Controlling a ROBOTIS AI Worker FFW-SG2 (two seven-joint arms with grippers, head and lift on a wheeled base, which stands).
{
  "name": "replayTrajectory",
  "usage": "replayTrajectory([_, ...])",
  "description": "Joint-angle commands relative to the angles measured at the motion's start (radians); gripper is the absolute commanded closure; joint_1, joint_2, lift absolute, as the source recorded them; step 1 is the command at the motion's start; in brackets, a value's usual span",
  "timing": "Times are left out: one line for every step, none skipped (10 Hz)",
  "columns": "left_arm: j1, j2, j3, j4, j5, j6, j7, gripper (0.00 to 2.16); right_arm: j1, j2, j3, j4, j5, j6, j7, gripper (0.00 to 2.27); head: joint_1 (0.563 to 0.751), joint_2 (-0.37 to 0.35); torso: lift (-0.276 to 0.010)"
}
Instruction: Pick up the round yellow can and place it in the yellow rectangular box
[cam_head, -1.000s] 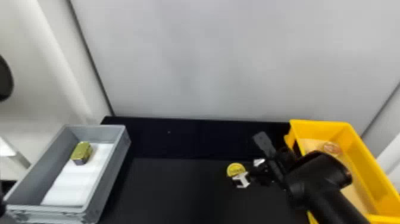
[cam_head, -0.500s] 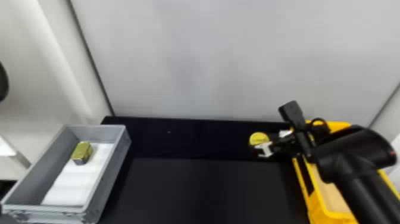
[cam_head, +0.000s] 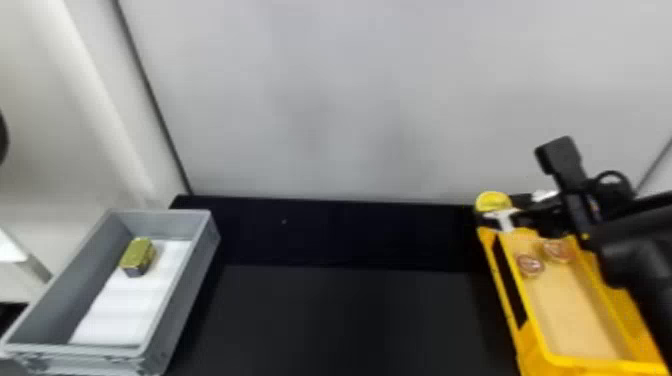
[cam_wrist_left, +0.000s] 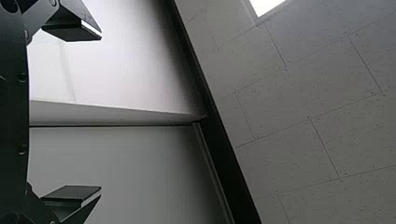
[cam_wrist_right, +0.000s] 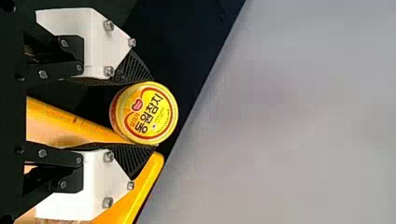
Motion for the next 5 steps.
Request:
replayTrajectory([-0.007,0.007,-0.003,-0.003,0.0,0.006,-0.002,0.12,0.013,-0.024,-0.072,-0.022,0.032,0.015,0.004,0.7,0.663,0.054,-0.01])
replayTrajectory([-0.01,0.009,-0.006,-0.003,0.0,0.007,-0.003,0.12,0.026,-0.027,-0.109,-0.03,0.052,0.018,0.013,0.7,0.663,0.054,-0.01])
replayTrajectory([-0.011,0.009,-0.006,-0.003,0.0,0.007,-0.003,0.12,0.036,-0.027,-0.146,-0.033,0.065,0.02,0.016,0.7,0.663,0.054,-0.01])
replayTrajectory([-0.013,0.009,-0.006,-0.003,0.0,0.007,-0.003,0.12,0.046,-0.029,-0.175,-0.035,0.085,0.021,0.025,0.7,0.663,0.054,-0.01])
replayTrajectory([-0.014,0.009,-0.006,-0.003,0.0,0.007,-0.005,0.12,0.058,-0.03,-0.203,-0.033,0.098,0.021,0.031,0.7,0.663,0.054,-0.01])
